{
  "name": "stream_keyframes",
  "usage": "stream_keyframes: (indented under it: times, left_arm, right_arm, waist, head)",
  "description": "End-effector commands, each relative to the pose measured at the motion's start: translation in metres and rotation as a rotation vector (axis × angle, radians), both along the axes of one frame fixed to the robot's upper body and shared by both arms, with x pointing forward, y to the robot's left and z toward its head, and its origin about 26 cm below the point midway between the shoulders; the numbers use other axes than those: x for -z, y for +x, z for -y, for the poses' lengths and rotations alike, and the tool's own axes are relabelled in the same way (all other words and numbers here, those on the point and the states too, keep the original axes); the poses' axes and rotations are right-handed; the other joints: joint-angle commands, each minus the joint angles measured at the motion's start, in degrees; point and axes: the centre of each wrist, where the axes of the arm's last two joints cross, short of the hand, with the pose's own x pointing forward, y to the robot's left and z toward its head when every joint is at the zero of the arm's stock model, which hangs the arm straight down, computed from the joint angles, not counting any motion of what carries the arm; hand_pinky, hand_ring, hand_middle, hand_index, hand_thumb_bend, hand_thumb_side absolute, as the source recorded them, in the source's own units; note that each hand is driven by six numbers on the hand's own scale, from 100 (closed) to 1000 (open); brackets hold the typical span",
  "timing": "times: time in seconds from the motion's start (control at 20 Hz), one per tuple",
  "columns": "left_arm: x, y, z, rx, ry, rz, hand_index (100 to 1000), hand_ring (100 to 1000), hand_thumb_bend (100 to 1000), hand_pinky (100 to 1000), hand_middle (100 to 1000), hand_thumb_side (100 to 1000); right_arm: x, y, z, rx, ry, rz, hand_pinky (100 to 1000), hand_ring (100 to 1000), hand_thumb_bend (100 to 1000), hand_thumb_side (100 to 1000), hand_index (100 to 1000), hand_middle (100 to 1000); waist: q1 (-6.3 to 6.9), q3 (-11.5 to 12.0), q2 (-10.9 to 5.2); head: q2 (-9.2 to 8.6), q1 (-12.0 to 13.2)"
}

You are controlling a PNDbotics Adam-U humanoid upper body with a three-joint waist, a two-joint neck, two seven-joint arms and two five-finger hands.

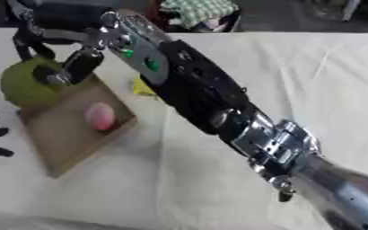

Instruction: Pick up objects on the table and place them in the box.

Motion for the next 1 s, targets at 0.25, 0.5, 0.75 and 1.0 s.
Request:
stream_keyframes:
  times: [0.25, 0.5, 0.75, 1.0]
  left_arm:
    - [0.001, 0.002, 0.002, 0.0, 0.015, -0.005, 722, 811, 100, 585, 846, 722]
    - [0.011, 0.002, 0.006, 0.023, 0.037, -0.038, 721, 811, 100, 585, 845, 701]
    - [0.014, 0.003, 0.007, 0.026, 0.05, -0.041, 721, 811, 100, 585, 845, 676]
    - [0.014, 0.003, 0.007, 0.028, 0.05, -0.037, 722, 812, 100, 586, 847, 722]
  right_arm:
    - [-0.009, 0.006, 0.002, 0.02, -0.046, -0.019, 649, 616, 100, 108, 444, 327]
    - [0.008, 0.022, 0.024, 0.163, -0.069, -0.103, 678, 709, 100, 157, 644, 508]
    - [0.027, 0.035, 0.028, 0.258, -0.08, -0.119, 709, 771, 100, 212, 832, 737]
    - [0.033, 0.04, 0.035, 0.345, -0.062, -0.08, 732, 804, 166, 325, 924, 840]
  waist:
    - [0.19, 0.17, -0.95]
    - [-0.01, 1.91, -0.63]
    - [-0.08, 2.27, -0.53]
    - [-0.11, 2.24, -0.53]
  head:
    - [-0.77, -0.32]
    - [-1.0, -1.51]
    - [-1.08, -1.66]
    - [-1.16, -1.54]
